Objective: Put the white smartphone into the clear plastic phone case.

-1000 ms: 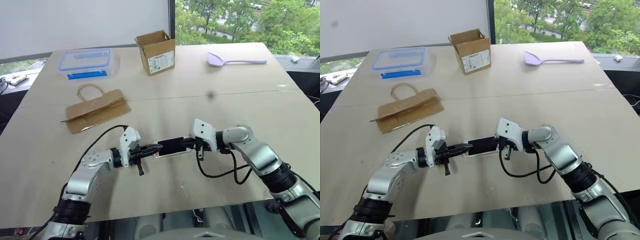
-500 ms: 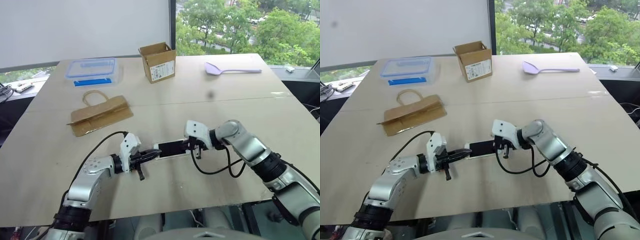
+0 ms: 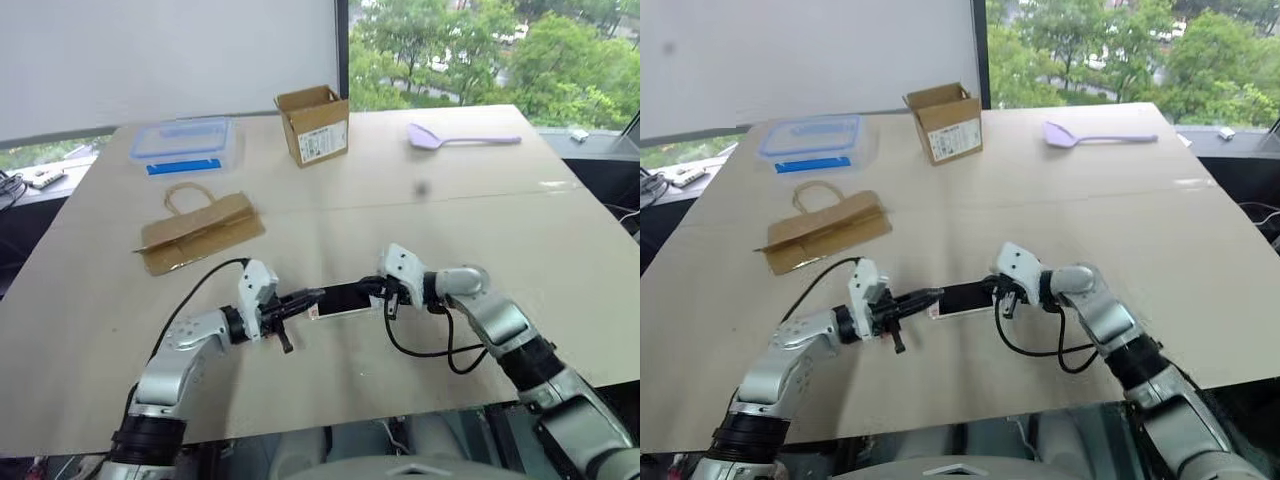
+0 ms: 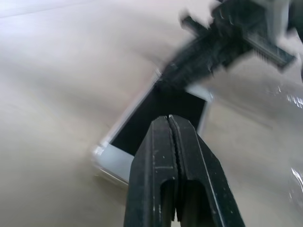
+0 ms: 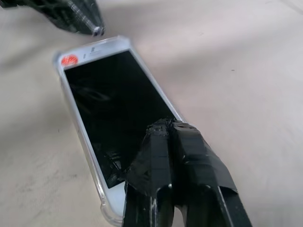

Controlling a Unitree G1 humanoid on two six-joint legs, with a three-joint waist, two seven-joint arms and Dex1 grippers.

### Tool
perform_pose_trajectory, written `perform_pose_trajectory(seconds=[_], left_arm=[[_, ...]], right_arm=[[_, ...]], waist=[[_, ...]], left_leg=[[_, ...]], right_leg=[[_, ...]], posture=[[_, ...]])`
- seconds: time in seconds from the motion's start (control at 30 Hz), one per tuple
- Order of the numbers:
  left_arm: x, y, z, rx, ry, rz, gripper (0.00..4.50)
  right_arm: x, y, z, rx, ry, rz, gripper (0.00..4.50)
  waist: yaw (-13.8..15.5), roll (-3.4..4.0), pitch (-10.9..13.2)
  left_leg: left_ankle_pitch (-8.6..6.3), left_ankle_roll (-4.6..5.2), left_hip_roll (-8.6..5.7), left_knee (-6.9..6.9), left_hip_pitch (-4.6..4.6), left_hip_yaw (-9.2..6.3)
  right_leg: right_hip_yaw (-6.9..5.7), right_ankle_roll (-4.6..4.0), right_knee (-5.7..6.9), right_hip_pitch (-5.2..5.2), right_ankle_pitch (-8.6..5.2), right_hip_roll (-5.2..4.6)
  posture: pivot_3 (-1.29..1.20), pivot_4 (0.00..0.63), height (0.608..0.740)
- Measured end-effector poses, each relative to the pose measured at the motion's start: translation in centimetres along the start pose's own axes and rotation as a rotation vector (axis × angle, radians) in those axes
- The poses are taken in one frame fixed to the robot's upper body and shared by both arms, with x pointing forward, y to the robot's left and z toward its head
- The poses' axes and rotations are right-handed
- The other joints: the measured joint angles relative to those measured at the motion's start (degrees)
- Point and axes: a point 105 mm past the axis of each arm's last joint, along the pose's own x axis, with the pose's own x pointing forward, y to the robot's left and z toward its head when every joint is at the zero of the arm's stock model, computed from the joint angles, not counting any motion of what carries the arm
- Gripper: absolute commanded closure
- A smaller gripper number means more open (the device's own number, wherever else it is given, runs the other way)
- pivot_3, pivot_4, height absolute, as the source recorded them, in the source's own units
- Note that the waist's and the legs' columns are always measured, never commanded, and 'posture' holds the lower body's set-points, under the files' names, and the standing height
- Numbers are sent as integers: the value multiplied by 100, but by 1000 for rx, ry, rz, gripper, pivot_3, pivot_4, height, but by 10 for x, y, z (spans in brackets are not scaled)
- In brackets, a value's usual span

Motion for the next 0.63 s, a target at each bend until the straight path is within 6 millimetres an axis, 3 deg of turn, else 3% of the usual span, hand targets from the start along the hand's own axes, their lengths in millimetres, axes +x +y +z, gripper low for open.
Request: perform_pose_trajectory(seconds=[0.07,0.23,0.3,0.33,0.5,0.63], left_arm=[[-2,-1,11,-29,-46,8,3104],[-10,0,31,-53,-92,21,1159],[-16,-2,34,-47,-72,12,259],[-20,-4,34,-46,-61,13,37],[-39,-5,23,-53,7,79,37],[-57,-19,6,-67,79,126,37]], right_arm=[[-18,4,0,13,-20,-28,2100],[-66,-9,14,10,-45,-158,81],[-79,-5,21,4,-61,-167,0],[-87,-2,22,6,-59,-174,0],[-119,-2,18,5,-20,-257,0],[-143,-1,1,40,43,-339,0]], waist=[[16,-2,19],[-14,-44,108],[-21,-60,131],[-14,-61,141],[-5,-75,176],[12,-91,201]], left_leg=[[1,0,-19,5,-67,3],[-16,2,-19,-4,-92,2],[-23,4,-14,-6,-92,0],[-25,3,-13,-6,-93,0],[-26,2,-13,-5,-91,7],[-27,1,-13,0,-90,5]], right_leg=[[1,25,0,-46,18,14],[7,25,-23,-62,14,23],[8,37,-31,-62,3,30],[9,45,-34,-62,-3,31],[14,26,-49,-56,-18,29],[18,25,-48,-56,-18,28]], posture=[[0,150,740],[0,150,740],[0,150,740],[0,150,740],[0,150,740],[0,150,740]])
